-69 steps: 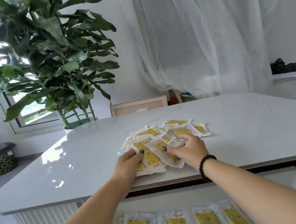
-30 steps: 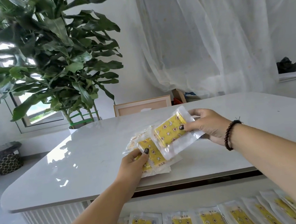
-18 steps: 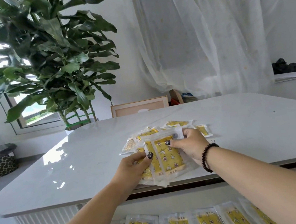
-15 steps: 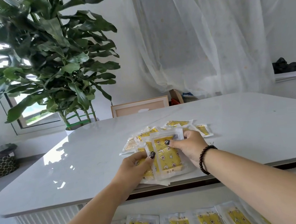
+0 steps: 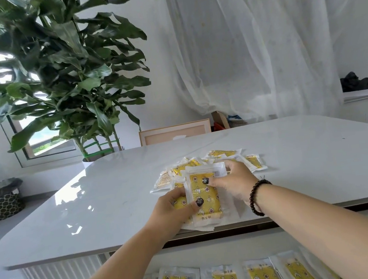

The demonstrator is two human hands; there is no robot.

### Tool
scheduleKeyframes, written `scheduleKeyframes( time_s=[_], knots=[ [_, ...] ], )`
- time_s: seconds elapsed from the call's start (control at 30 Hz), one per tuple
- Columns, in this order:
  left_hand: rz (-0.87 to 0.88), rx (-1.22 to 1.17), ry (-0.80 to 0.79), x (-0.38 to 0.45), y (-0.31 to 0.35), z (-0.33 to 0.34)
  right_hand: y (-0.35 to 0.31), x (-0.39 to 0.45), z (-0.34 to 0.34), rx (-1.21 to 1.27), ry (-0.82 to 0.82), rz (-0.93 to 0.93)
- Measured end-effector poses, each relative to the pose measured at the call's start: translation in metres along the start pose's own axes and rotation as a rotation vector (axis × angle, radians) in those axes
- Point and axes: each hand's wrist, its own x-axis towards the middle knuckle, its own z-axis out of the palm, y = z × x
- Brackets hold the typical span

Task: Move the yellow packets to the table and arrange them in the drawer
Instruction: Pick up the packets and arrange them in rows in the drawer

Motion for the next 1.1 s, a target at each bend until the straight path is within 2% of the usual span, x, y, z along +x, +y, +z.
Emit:
scheduleKeyframes(
  time_s=[0.1, 0.2, 0.33, 0.47, 0.57, 0.67, 0.77, 0.87, 1.0, 1.1],
  knots=[
    [0.045, 0.02, -0.031, -0.003, -0.002, 0.001, -0.013, -0.001, -0.016, -0.091, -0.155, -0.089],
    [0.151, 0.244, -0.022, -0.004, -0.002, -0.002, -0.026, -0.002, -0.03, -0.181, -0.31, -0.15],
    [0.317, 0.614, 0.026, -0.009, -0.001, 0.0, -0.039, -0.005, -0.04, -0.409, -0.376, -0.216],
    [0.405, 0.747, 0.016, -0.011, -0.002, 0.002, -0.048, -0.013, -0.045, -0.492, -0.455, -0.228],
    [0.39, 0.742, 0.061, -0.015, 0.003, 0.005, -0.046, -0.017, -0.046, -0.499, -0.412, -0.256],
    [0.354, 0.57, 0.155, -0.018, 0.006, 0.004, -0.039, -0.015, -0.052, -0.264, -0.347, -0.182],
    [0.305, 0.43, 0.261, -0.018, 0.007, -0.001, -0.031, -0.015, -0.06, 0.195, -0.261, -0.058],
    [0.233, 0.329, 0.248, -0.016, 0.005, -0.006, -0.026, -0.018, -0.058, 0.609, -0.255, 0.046],
    [0.224, 0.229, 0.097, -0.018, 0.009, -0.002, -0.023, -0.024, -0.043, 0.663, -0.212, 0.079],
    [0.207, 0.083, 0.103, -0.021, 0.016, 0.006, -0.022, -0.026, -0.03, 0.647, -0.204, 0.079]
  ],
)
